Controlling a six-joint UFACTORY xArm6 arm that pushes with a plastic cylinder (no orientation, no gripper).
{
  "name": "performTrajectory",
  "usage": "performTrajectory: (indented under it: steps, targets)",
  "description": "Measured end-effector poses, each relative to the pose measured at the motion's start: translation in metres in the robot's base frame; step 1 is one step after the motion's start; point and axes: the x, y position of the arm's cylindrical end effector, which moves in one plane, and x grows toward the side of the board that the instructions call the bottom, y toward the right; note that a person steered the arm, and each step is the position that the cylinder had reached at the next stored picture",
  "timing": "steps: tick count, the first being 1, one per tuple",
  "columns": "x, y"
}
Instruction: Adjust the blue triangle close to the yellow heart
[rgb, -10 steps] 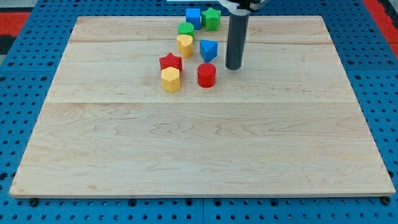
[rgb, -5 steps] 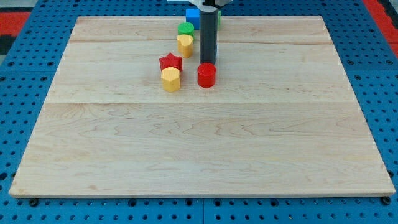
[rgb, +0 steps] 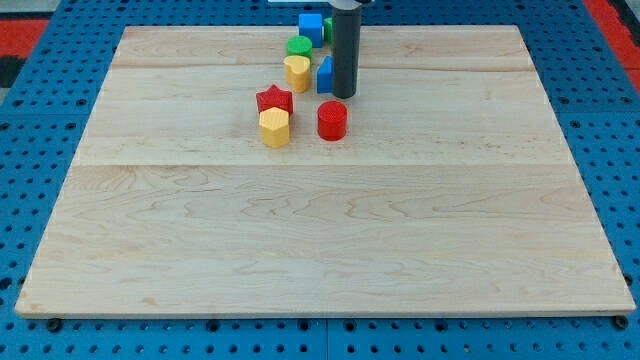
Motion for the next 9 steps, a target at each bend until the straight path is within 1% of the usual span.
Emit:
performTrajectory:
  steps: [1,2,3,5,6,8,9]
  targets:
    - [0.004,-0.006]
    - [0.006,0.018]
    - [0.010,0.075]
    - [0.015,0.158]
    - [0.019,0.185]
    - [0.018,0.190]
    - [-0.009,0.173]
